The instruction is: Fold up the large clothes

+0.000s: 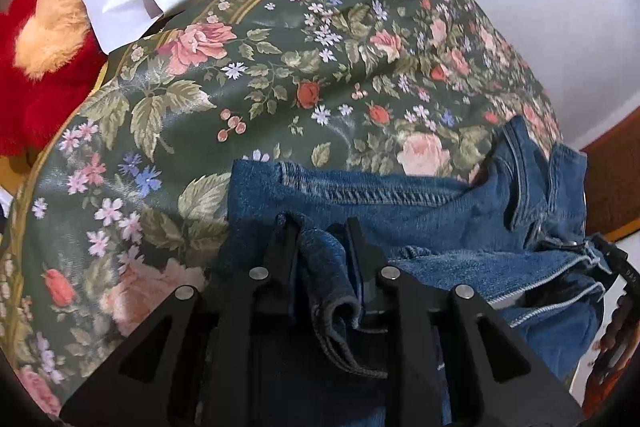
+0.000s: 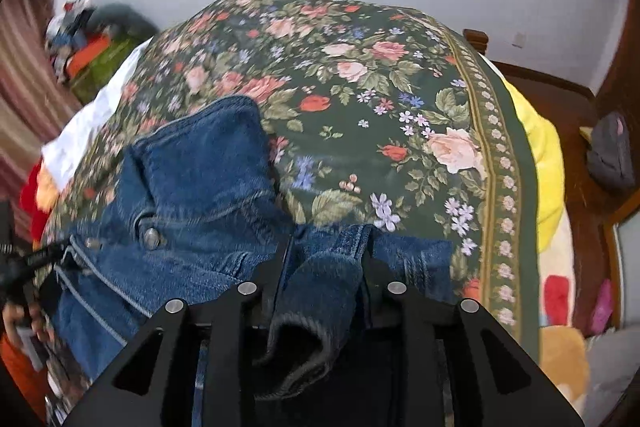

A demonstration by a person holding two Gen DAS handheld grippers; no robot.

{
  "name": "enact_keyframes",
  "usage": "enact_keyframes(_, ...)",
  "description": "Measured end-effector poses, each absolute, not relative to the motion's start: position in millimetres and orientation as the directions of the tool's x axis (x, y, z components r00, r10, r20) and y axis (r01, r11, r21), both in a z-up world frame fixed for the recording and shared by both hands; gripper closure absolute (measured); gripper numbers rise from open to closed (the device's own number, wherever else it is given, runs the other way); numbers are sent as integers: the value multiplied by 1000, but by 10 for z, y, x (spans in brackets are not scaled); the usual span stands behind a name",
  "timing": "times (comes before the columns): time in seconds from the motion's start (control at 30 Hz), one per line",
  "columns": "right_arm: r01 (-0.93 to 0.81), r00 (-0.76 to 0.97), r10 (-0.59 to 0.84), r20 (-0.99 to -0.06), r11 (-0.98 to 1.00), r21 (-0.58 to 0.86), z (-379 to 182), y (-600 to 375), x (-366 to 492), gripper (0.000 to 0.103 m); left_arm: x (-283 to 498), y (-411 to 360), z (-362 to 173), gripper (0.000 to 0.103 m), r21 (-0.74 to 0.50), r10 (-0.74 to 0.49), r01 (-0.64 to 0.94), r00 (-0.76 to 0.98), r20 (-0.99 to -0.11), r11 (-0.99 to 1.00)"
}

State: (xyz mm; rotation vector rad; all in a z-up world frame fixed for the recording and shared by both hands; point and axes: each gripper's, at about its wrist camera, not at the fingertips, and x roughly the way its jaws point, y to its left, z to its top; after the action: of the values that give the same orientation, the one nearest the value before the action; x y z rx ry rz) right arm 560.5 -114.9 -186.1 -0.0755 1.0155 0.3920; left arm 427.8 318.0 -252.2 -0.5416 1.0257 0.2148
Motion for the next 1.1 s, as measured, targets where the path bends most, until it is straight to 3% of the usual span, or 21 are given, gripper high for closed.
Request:
enact_keyframes(0.03, -375, 467, 284, -837, 921, 104, -1801, -1155, 5558, 78, 4264, 3176, -2478, 71, -308, -72, -412, 497, -865, 857)
enact_keyframes(0.13, -395, 495, 220, -841, 919, 8, -1649, -1180, 5429, 78, 4169, 3159, -2267, 35, -163, 69, -444, 461, -885, 881)
enact_keyframes(0.23, -330, 588, 97, -803, 935, -129, -1436, -1306, 5324, 78, 4026, 3155, -1988, 34, -93, 145, -436, 481, -865, 895)
enact_keyframes(0.3, -292, 610, 73, -789, 946, -138, -1301, -1422, 5274, 78, 3917, 3149, -1823, 34, -84, 159, -431, 497, -853, 898)
enact_keyframes(0.53, -359, 584, 209, -784, 933, -19, -976, -1605, 4793, 78, 3575, 2853, -1460, 29, -37, 168, -340, 551, -817, 940)
enact_keyframes(0.83, -471, 486, 305, -819, 881, 48, -1270, -1343, 4242, 78, 3424, 2227, -1785, 28, -39, 79, -215, 513, -855, 976)
enact_keyframes(1.1, -509, 396, 307, -865, 858, 71, -1818, -951, 4346, 78, 3687, 1850, -2208, 28, -39, 33, -144, 466, -884, 989)
